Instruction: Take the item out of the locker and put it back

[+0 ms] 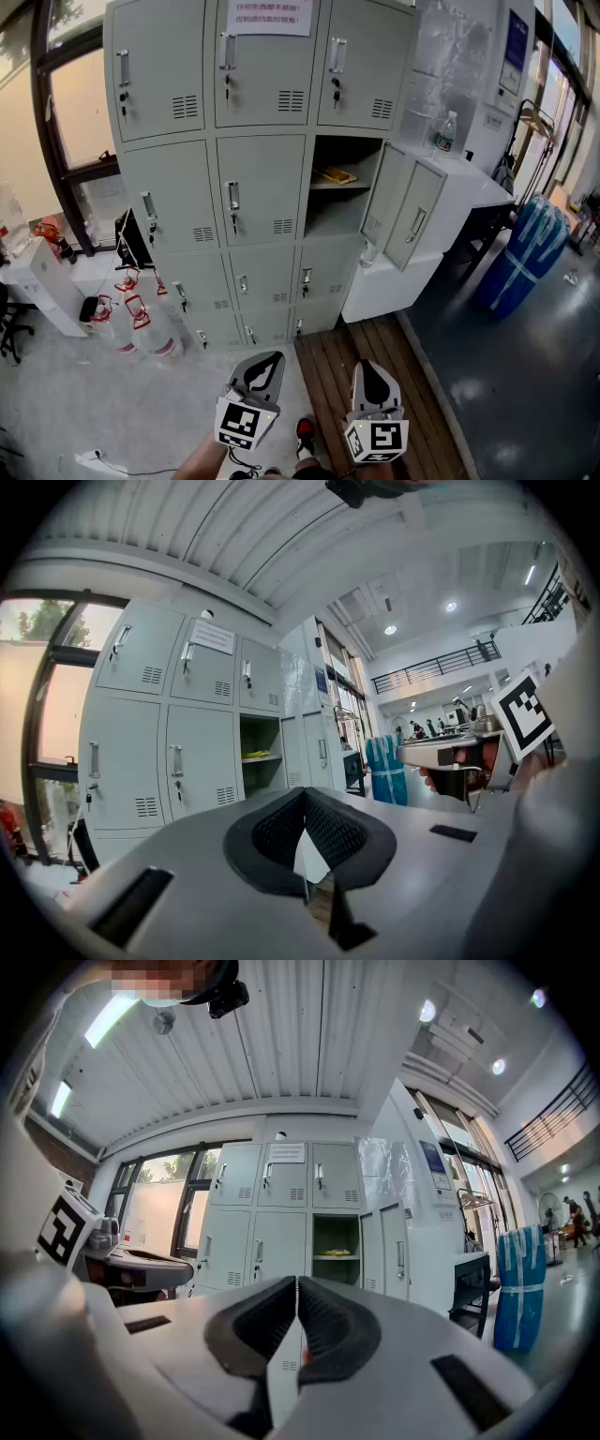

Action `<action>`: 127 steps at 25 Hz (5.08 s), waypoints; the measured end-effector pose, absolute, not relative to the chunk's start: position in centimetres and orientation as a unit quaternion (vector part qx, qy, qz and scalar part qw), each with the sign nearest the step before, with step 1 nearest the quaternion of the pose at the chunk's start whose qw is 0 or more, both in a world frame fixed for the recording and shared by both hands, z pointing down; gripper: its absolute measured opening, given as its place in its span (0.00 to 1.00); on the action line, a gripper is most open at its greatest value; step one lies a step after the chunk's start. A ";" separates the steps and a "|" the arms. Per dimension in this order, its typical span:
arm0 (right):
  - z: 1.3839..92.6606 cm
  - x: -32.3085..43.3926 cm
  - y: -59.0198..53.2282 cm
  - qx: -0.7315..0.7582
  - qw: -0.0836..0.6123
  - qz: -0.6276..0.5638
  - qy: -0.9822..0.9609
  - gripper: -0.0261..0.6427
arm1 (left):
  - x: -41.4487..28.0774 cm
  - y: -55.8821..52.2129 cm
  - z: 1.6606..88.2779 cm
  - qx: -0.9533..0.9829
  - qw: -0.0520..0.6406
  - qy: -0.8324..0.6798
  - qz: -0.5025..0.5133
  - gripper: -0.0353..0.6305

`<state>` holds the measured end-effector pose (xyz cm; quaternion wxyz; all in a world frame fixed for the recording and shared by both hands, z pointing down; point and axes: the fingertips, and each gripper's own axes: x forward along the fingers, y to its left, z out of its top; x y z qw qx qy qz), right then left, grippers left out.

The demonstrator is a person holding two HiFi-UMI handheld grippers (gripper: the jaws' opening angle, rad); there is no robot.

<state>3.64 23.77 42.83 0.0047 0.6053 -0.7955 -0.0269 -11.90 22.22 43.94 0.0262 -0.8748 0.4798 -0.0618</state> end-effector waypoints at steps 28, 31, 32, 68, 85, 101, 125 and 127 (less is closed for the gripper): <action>42.7 9.9 2.1 0.578 -0.007 -0.019 -0.815 0.07 | -5.2 1.3 42.9 -0.861 0.034 0.503 -0.069 0.08; 42.8 10.0 -0.7 0.564 -0.008 -0.026 -0.826 0.07 | -4.6 -1.1 43.0 -0.855 0.035 0.512 -0.070 0.08; 42.9 10.0 -1.5 0.560 -0.008 -0.026 -0.828 0.07 | -4.4 -1.7 43.0 -0.854 0.036 0.515 -0.069 0.08; 41.5 6.0 -27.6 0.544 0.057 -0.096 -0.832 0.19 | -6.0 -23.8 43.7 -0.863 0.018 0.497 -0.084 0.08; 41.2 3.6 -37.6 0.479 0.306 -0.324 -0.756 0.39 | -6.3 -25.4 44.6 -0.869 0.000 0.488 -0.084 0.08; 42.7 3.5 -39.3 0.466 0.348 -0.337 -0.740 0.21 | -6.5 -25.9 44.9 -0.868 -0.007 0.490 -0.082 0.08; 35.5 8.3 -32.1 0.566 0.088 -0.166 -0.803 0.08 | -4.2 -24.8 43.8 -0.878 0.004 0.474 -0.070 0.08; 35.4 9.2 -30.6 0.569 0.068 -0.147 -0.806 0.08 | -3.8 -24.6 43.7 -0.880 0.004 0.470 -0.068 0.08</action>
